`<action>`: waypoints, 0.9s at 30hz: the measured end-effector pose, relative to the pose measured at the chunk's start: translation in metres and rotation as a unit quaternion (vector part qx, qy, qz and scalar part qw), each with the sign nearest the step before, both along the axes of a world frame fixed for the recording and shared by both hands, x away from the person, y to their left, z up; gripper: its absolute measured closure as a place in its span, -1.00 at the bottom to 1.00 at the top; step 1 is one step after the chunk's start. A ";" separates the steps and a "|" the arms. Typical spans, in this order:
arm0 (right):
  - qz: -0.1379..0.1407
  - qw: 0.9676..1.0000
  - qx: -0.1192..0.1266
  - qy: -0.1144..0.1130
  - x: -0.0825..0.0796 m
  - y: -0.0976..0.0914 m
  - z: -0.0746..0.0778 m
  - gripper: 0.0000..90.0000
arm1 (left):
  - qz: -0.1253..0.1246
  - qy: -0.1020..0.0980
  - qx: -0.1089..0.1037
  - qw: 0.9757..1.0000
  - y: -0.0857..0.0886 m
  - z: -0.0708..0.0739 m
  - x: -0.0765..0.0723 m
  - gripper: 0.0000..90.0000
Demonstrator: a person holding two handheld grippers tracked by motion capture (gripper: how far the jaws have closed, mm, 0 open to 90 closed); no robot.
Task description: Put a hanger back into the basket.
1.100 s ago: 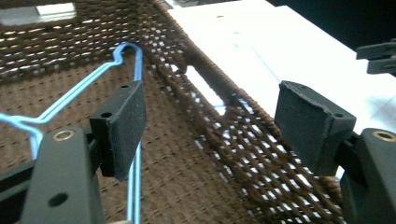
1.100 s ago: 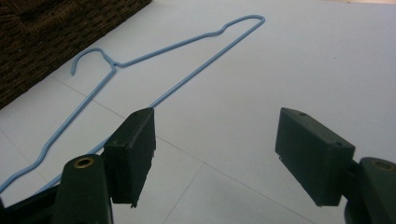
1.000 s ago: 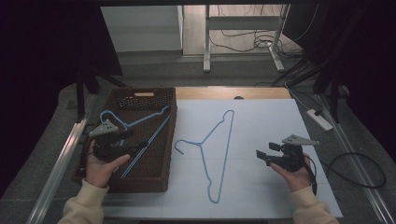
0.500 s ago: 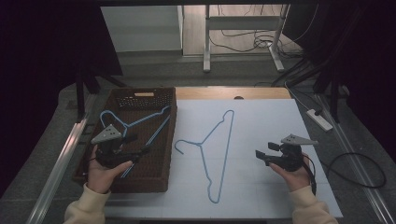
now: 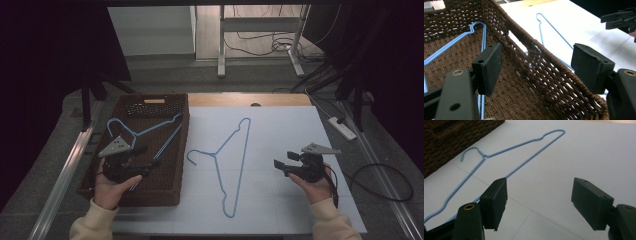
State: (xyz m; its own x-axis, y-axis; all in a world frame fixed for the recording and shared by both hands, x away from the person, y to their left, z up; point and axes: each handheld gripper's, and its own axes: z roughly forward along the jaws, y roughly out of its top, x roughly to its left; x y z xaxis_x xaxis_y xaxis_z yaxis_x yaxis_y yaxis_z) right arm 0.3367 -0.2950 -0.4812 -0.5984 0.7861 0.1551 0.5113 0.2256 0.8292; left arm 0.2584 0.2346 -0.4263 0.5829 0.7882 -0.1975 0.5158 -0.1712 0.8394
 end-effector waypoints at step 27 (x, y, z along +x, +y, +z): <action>0.018 1.000 -0.010 0.003 0.004 0.013 0.003 -0.34 | -0.024 0.004 0.004 1.000 -0.019 -0.008 -0.006 -0.44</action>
